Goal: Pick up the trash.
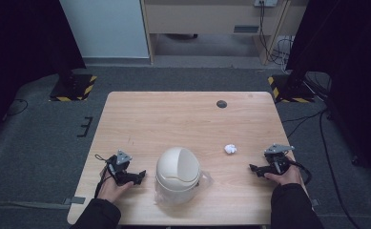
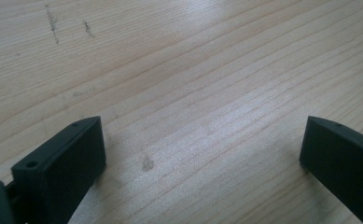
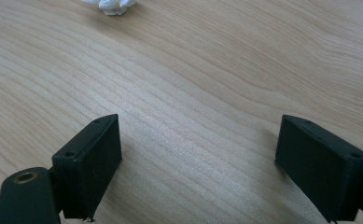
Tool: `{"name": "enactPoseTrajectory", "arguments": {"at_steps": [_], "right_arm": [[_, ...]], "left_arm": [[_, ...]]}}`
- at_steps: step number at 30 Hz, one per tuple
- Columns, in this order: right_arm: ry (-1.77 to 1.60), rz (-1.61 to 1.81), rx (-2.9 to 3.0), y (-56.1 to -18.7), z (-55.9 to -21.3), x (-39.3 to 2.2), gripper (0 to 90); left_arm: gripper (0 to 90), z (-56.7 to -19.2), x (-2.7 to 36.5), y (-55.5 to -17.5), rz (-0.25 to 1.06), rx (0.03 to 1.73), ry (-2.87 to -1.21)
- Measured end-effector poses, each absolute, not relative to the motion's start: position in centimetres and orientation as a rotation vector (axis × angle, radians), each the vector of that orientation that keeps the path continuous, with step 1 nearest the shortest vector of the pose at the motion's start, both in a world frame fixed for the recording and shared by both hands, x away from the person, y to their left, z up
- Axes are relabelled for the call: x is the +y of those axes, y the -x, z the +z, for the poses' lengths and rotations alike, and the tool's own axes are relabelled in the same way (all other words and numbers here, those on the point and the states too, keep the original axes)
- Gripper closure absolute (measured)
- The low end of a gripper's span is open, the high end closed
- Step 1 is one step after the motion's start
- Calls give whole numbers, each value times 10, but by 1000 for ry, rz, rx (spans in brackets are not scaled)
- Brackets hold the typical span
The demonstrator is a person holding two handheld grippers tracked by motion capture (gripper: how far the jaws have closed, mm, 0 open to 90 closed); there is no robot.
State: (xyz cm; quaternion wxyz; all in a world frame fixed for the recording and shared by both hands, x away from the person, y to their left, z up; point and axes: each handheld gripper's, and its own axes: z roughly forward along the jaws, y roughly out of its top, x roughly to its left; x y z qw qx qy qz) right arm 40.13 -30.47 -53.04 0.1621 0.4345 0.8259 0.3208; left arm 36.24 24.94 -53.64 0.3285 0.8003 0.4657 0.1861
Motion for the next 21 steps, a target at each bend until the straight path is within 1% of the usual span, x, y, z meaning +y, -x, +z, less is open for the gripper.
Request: {"name": "enactPoseTrajectory", "arguments": {"at_steps": [4, 13, 19, 21], "right_arm": [[-1239, 932, 2349, -401, -527, -305, 165], [-1247, 1022, 2275, -400, -512, -307, 166], [-1216, 1084, 2240, -398, -498, -304, 161], [-1204, 1128, 2211, -396, -488, -302, 161]], "left_arm": [[0, -536, 250, -363, 488, 1215, -2099], [0, -536, 250, -363, 485, 1204, -2105], [0, -536, 250, -363, 485, 1204, -2105], [0, -536, 250, -363, 486, 1204, -2106]]}}
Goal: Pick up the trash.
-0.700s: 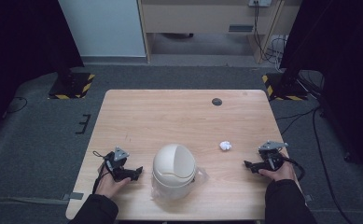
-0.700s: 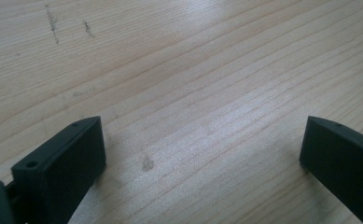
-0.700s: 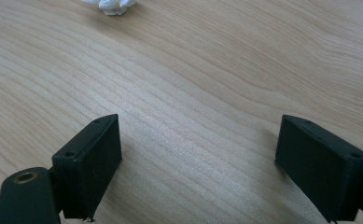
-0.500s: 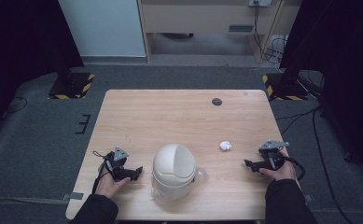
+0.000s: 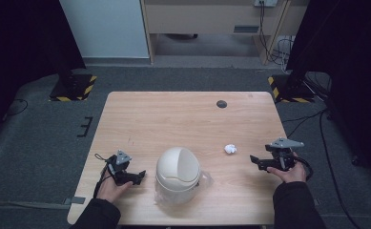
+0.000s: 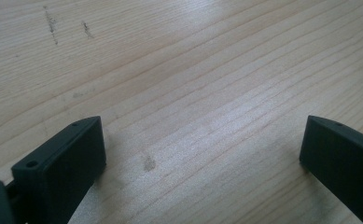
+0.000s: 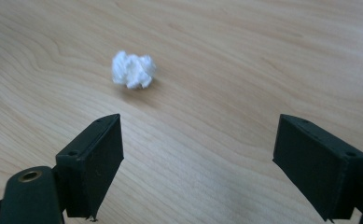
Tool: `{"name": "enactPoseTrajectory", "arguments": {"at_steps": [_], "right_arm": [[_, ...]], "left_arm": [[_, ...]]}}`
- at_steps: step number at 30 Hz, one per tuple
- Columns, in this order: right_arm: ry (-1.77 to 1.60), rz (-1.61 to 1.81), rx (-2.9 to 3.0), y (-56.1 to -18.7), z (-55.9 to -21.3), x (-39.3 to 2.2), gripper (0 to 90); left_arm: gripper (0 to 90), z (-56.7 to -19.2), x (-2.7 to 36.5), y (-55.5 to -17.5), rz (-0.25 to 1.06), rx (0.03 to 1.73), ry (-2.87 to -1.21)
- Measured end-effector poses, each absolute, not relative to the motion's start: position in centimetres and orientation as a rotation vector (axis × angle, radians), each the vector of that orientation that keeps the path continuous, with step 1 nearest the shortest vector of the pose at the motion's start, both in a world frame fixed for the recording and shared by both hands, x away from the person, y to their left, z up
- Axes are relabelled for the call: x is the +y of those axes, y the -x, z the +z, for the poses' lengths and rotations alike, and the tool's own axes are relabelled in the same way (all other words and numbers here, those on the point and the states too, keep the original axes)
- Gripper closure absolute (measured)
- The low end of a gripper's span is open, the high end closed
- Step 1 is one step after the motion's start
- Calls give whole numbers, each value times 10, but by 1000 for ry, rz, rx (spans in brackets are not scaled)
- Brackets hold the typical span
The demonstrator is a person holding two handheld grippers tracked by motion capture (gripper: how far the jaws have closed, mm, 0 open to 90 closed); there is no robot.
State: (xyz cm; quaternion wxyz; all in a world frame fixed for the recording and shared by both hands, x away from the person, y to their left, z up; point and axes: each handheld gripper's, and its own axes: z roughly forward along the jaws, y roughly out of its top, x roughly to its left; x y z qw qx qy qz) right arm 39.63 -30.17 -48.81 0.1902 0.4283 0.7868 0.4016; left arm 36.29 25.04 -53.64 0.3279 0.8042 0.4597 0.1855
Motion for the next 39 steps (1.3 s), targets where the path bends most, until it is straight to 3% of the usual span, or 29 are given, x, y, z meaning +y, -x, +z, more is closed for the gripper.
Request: {"name": "enactPoseTrajectory", "arguments": {"at_steps": [39], "right_arm": [[-979, 1427, 2024, -385, -398, -274, 155]], "left_arm": [[0, -536, 250, -362, 485, 1203, -2106]]}}
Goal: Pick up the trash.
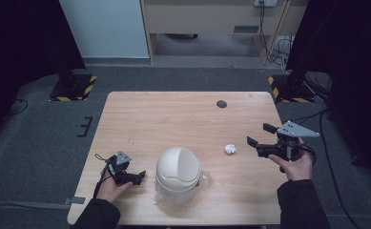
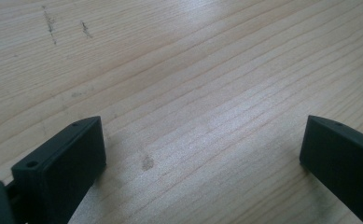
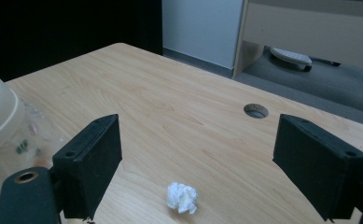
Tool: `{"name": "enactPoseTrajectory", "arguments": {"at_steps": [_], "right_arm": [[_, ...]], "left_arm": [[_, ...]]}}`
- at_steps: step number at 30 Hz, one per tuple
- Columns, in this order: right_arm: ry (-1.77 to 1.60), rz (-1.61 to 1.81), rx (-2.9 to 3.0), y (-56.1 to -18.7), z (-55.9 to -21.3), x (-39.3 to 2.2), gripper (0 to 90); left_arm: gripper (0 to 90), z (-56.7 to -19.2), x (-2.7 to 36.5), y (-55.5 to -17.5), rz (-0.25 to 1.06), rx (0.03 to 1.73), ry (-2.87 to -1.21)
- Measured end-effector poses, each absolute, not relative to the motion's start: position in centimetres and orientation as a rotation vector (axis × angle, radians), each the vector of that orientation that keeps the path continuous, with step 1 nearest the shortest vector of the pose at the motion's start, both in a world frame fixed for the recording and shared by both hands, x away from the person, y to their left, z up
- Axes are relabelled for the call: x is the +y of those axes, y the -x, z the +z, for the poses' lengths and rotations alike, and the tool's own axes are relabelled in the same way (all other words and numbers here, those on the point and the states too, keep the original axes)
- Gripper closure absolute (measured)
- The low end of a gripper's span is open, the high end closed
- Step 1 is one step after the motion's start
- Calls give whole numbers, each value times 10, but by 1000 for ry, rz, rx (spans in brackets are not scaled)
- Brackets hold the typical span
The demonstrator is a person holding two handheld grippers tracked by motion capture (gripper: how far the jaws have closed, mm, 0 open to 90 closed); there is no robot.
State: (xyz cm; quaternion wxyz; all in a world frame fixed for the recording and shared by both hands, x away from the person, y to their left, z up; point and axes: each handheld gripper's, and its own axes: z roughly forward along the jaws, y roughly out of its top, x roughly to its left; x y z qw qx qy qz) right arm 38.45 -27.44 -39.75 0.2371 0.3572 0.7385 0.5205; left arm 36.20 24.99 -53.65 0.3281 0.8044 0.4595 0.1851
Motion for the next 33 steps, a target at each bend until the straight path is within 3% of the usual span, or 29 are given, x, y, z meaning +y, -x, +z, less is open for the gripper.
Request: {"name": "enactPoseTrajectory", "arguments": {"at_steps": [33], "right_arm": [[-759, 1548, 2098, -391, -367, -209, 160]], "left_arm": [[0, -536, 250, -362, 485, 1203, -2106]]}}
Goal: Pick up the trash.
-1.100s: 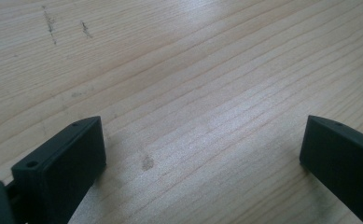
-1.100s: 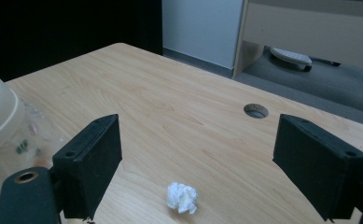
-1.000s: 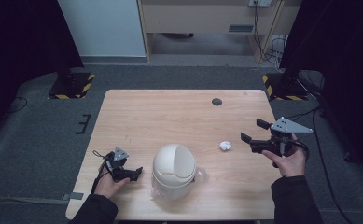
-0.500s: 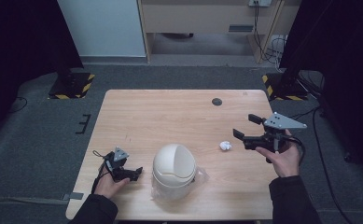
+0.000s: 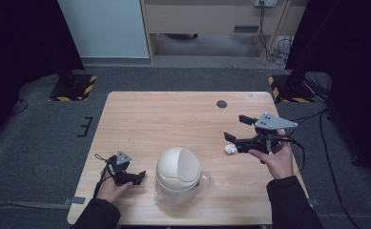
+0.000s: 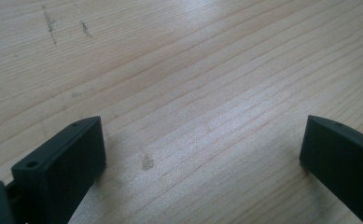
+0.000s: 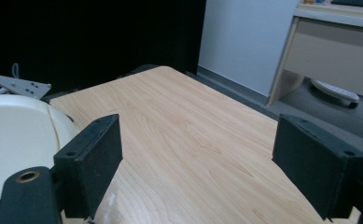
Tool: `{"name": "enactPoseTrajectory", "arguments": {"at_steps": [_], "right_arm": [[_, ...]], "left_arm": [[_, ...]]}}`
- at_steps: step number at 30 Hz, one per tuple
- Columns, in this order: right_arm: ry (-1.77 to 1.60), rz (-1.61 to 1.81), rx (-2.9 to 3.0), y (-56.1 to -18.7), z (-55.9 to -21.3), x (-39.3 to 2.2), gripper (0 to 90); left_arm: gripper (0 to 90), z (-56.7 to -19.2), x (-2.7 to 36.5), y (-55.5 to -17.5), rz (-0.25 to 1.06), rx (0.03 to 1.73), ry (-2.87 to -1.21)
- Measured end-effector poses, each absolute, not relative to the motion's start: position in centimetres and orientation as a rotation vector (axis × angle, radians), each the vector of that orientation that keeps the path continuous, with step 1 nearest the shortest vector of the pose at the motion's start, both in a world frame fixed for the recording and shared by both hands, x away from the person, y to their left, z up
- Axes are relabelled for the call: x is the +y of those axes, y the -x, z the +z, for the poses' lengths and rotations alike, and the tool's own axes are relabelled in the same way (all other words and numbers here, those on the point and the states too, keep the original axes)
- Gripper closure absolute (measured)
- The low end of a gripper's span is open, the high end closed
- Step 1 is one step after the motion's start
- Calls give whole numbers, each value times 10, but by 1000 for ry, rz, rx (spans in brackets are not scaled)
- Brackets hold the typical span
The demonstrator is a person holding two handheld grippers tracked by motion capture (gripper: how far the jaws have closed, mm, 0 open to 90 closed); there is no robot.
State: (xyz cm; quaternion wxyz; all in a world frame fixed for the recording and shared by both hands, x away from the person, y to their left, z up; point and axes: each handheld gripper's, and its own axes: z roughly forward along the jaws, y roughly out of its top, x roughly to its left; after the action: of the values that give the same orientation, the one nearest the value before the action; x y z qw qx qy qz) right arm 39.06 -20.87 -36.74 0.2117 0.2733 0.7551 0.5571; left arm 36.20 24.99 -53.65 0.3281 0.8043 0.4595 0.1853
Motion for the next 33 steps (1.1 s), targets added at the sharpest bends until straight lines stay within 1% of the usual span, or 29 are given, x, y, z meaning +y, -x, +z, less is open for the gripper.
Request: {"name": "enactPoseTrajectory", "arguments": {"at_steps": [8, 13, 26, 33], "right_arm": [[-703, 1616, 2126, -390, -362, -183, 160], [-689, 1643, 2122, -390, -363, -175, 163], [-671, 1698, 2199, -386, -379, -154, 165], [-647, 1683, 2281, -383, -393, -141, 190]], "left_arm": [[0, -536, 250, -362, 485, 1203, -2106], [0, -536, 250, -362, 485, 1203, -2106], [0, -536, 250, -362, 485, 1203, -2106], [0, -536, 250, -362, 485, 1203, -2106]]}}
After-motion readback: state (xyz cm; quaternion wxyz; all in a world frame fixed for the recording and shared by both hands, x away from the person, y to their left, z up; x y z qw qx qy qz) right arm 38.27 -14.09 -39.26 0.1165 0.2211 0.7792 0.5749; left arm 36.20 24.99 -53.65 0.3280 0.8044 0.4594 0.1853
